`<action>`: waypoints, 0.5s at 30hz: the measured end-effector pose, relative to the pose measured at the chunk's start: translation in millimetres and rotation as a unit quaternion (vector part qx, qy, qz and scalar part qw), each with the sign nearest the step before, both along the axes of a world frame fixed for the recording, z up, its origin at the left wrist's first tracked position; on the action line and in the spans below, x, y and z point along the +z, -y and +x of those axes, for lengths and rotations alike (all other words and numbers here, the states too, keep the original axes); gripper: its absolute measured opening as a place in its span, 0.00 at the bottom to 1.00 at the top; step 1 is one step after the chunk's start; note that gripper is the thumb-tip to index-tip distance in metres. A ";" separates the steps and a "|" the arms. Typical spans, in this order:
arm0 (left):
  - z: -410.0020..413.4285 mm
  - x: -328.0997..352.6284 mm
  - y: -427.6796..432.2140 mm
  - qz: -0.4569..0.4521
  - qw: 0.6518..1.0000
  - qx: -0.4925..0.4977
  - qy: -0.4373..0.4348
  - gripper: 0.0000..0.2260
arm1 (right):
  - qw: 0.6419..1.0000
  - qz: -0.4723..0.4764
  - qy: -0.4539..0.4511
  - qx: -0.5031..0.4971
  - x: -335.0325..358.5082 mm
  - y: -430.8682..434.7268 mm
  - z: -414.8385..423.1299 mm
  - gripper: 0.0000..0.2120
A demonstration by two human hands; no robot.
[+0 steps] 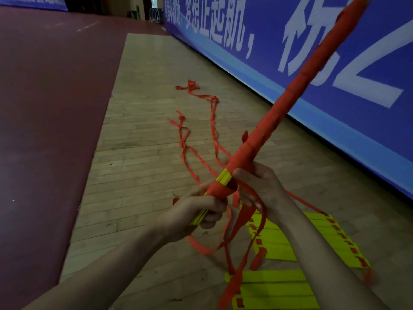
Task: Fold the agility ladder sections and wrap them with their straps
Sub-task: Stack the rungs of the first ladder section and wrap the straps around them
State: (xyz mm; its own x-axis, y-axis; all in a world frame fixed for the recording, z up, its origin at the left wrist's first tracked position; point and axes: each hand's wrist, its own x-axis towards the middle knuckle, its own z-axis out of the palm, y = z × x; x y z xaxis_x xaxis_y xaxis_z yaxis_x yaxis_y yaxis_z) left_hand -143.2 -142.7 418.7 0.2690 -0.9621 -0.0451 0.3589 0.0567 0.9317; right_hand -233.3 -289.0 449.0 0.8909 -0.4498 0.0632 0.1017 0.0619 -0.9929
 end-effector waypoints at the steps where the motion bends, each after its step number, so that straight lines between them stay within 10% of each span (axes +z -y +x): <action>1: 1.9 1.2 -1.2 -0.005 1.000 -0.027 -0.014 0.14 | 1.000 0.000 0.010 -0.004 1.2 -1.9 0.0 0.12; 8: 9.3 3.5 -0.4 0.082 0.977 0.074 0.184 0.14 | 0.995 -0.073 0.011 -0.071 -6.2 -2.2 3.1 0.10; 15: -7.7 -11.4 7.4 0.130 0.750 0.248 0.600 0.25 | 0.970 -0.175 -0.041 -0.163 -9.3 -4.2 10.0 0.20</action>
State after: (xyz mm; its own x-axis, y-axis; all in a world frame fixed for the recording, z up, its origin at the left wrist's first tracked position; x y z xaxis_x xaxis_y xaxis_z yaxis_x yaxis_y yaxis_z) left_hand -150.9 -150.2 407.3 0.5878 -0.7313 0.3460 -0.7508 -0.3338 0.5699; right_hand -223.3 -284.8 439.7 0.7137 -0.6720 0.1976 -0.0203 -0.3019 -0.9531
